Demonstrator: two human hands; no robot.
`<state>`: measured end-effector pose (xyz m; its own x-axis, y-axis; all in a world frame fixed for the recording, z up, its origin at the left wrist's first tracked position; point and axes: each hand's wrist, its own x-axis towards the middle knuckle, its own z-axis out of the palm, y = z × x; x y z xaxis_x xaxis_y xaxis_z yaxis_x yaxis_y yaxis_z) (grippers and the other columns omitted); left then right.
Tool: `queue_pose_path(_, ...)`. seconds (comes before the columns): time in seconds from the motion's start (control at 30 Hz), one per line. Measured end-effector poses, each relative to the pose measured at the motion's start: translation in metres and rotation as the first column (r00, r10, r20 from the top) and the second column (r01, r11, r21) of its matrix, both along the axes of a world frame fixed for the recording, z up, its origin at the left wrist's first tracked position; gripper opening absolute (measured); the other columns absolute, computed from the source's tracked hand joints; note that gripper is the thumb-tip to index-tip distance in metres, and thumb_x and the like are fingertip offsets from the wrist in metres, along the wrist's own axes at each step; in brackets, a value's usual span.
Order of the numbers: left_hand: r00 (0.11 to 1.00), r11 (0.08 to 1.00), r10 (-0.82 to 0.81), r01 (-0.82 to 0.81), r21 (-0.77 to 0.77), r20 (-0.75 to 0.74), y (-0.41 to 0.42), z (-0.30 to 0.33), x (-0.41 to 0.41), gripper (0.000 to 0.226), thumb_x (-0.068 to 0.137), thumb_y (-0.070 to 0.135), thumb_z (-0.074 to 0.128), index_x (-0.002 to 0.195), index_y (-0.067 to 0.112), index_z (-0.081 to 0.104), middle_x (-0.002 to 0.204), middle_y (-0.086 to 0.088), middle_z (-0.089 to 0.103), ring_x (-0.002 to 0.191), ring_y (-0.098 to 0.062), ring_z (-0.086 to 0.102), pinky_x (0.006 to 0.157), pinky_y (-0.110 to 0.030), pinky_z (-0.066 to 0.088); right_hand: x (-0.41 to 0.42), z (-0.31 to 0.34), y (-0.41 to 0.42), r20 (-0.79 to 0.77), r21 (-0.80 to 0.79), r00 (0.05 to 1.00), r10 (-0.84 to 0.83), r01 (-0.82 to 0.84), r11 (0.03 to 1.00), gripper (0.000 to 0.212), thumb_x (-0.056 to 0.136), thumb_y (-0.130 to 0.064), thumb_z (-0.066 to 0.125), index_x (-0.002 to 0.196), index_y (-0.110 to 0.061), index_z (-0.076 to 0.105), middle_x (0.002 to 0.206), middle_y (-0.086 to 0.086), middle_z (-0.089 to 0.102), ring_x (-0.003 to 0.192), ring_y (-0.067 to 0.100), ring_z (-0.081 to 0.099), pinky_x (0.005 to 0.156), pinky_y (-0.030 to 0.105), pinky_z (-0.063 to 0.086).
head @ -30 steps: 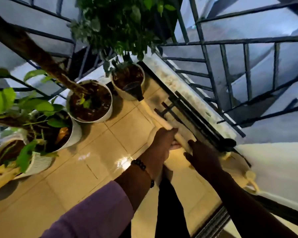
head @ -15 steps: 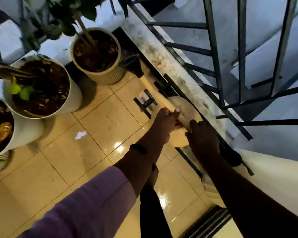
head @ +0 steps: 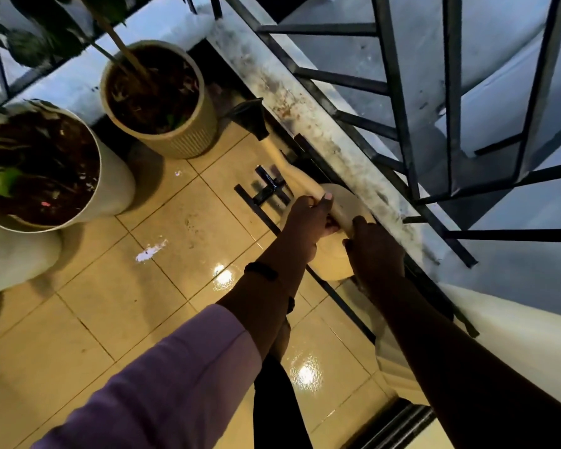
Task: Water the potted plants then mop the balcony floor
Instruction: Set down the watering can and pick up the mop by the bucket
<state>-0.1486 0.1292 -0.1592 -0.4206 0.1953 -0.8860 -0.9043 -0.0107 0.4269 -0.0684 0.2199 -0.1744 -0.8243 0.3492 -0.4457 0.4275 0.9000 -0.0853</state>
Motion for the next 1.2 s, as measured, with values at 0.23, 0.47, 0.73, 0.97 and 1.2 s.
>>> queue_pose_path(0.23, 0.997, 0.997, -0.074, 0.074, 0.017, -0.006, 0.000, 0.004, -0.001, 0.043, 0.104, 0.017, 0.051, 0.141, -0.004, 0.047, 0.135, -0.029, 0.058, 0.115, -0.034, 0.062, 0.098, -0.044, 0.053, 0.003, -0.003, 0.008, 0.003, -0.041, 0.999, -0.048, 0.048, 0.998, 0.031, 0.092, -0.031, 0.056, 0.113, -0.011, 0.046, 0.101, 0.015, 0.063, 0.093, 0.033, 0.063, 0.065, 0.034, 0.043)
queue_pose_path(0.47, 0.995, 0.995, -0.098, 0.098, 0.021, 0.006, -0.041, 0.009, 0.020, 0.010, 0.103, 0.016, 0.053, 0.105, 0.007, 0.058, 0.104, -0.014, 0.064, 0.096, -0.024, 0.062, 0.084, -0.034, 0.054, -0.002, 0.012, -0.010, -0.028, -0.057, 0.997, -0.071, 0.069, 0.996, 0.036, 0.089, -0.036, 0.061, 0.112, -0.011, 0.047, 0.103, 0.015, 0.064, 0.097, 0.034, 0.063, 0.069, 0.039, 0.049)
queue_pose_path(0.73, 0.992, 0.989, -0.123, 0.123, -0.085, 0.001, -0.099, 0.005, 0.055, 0.008, 0.099, 0.011, 0.057, 0.107, 0.011, 0.059, 0.088, -0.004, 0.067, 0.078, -0.014, 0.064, 0.069, -0.025, 0.055, 0.005, 0.027, -0.022, -0.158, 0.043, 0.982, -0.105, 0.113, 0.993, 0.044, 0.088, -0.031, 0.062, 0.117, -0.003, 0.045, 0.116, 0.023, 0.052, 0.107, 0.038, 0.052, 0.080, 0.047, 0.050)
queue_pose_path(0.97, 0.684, 0.586, -0.729, 0.615, -0.527, -0.012, -0.197, 0.059, 0.124, 0.025, 0.101, 0.022, 0.051, 0.120, 0.010, 0.061, 0.117, -0.014, 0.071, 0.109, -0.032, 0.067, 0.080, -0.029, 0.047, 0.057, 0.095, -0.094, 0.016, 0.014, 0.973, 0.232, -0.232, 0.973, 0.030, 0.095, -0.018, 0.044, 0.124, -0.010, 0.047, 0.120, 0.015, 0.050, 0.110, 0.030, 0.049, 0.080, 0.039, 0.047)
queue_pose_path(1.2, 0.720, 0.560, -0.693, 0.574, -0.598, 0.042, -0.316, 0.169, 0.185, 0.024, 0.100, 0.017, 0.051, 0.115, 0.003, 0.063, 0.116, -0.022, 0.069, 0.111, -0.037, 0.064, 0.094, -0.041, 0.050, 0.096, 0.181, -0.170, 0.114, -0.235, 0.826, 0.552, -0.517, 0.823, 0.031, 0.095, -0.021, 0.044, 0.124, -0.011, 0.049, 0.121, 0.012, 0.052, 0.110, 0.029, 0.052, 0.084, 0.037, 0.046)
